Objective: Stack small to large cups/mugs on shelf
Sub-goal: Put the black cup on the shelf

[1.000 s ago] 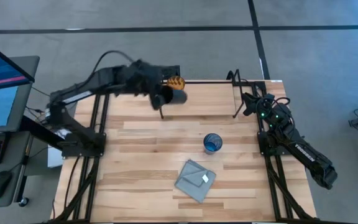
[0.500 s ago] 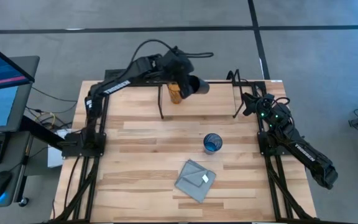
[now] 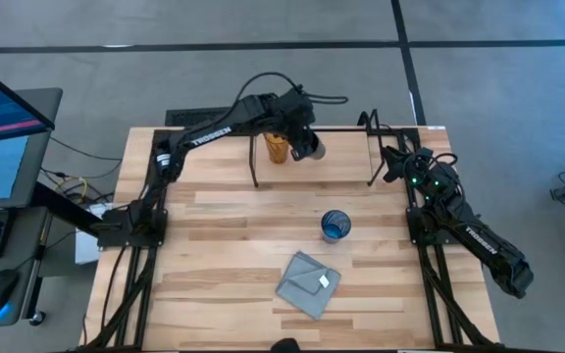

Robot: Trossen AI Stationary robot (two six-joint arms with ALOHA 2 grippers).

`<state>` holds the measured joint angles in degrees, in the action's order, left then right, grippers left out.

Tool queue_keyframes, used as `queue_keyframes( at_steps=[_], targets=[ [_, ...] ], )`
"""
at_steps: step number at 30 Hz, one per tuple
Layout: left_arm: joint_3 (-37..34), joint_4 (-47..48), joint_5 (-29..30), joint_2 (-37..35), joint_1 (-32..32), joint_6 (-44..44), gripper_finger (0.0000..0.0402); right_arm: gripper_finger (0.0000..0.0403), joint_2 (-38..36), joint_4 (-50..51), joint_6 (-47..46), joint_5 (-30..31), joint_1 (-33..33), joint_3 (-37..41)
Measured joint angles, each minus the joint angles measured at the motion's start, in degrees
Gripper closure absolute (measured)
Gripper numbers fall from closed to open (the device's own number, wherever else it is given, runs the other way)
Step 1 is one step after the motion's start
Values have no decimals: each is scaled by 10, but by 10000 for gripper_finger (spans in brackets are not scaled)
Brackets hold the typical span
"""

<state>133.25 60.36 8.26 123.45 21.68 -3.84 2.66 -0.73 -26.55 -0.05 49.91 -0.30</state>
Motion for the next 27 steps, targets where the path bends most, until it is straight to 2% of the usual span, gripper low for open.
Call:
queue_keyframes(
  at_steps=[11,27],
  targets=[
    [1,1,-19,42,5,-6,401,267,7,-2,0,1,-4,0],
    [-6,-12,0,43,16,-11,401,267,7,-1,0,1,-4,0]
  ],
)
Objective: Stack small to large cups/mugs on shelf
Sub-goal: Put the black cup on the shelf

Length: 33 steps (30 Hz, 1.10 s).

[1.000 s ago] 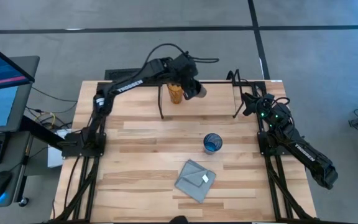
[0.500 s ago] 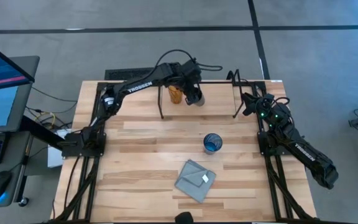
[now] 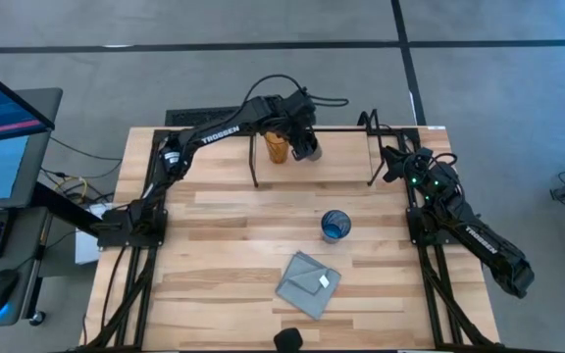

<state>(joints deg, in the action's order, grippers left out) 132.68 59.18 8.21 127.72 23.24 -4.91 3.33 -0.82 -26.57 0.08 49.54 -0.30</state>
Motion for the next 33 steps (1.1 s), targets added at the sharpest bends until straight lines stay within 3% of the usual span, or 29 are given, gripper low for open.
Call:
queue_keyframes(
  at_steps=[33],
  targets=[
    [-2,-29,-15,28,4,2,401,267,0,0,0,1,-3,0]
  ],
)
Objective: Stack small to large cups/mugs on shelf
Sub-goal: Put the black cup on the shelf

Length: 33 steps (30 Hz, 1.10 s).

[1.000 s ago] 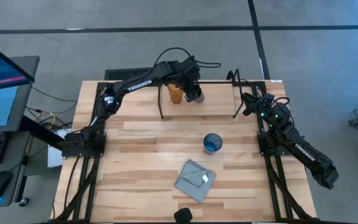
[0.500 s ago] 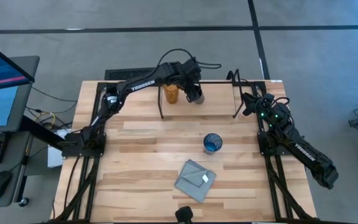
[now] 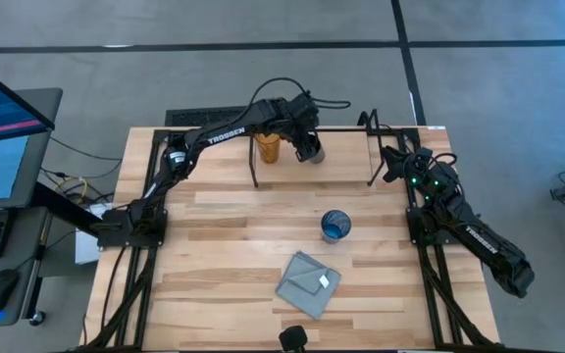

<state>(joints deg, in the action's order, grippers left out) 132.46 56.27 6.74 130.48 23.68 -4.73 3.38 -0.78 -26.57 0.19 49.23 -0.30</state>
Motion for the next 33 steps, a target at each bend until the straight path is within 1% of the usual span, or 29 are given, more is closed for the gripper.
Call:
queue_keyframes(
  at_steps=[30,33],
  targets=[
    [0,10,-3,0,0,-2,396,267,0,0,0,-1,0,0],
    [0,11,0,0,0,9,395,267,0,0,0,-1,0,0]
  ],
)
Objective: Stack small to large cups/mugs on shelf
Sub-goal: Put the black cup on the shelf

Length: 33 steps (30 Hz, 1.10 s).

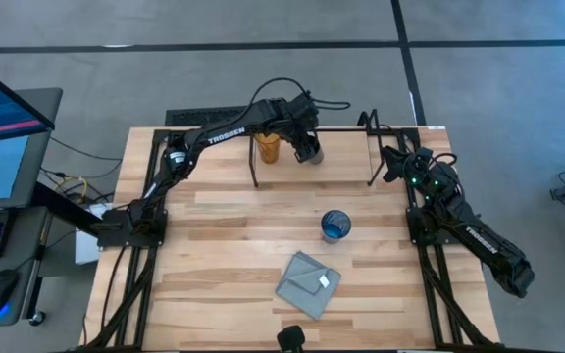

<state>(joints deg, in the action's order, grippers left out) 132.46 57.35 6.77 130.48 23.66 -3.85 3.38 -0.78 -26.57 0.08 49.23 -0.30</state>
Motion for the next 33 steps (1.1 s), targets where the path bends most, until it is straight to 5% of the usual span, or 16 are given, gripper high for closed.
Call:
queue_keyframes(
  at_steps=[33],
  targets=[
    [0,-2,-1,0,1,21,395,267,0,0,0,0,0,0]
  ],
)
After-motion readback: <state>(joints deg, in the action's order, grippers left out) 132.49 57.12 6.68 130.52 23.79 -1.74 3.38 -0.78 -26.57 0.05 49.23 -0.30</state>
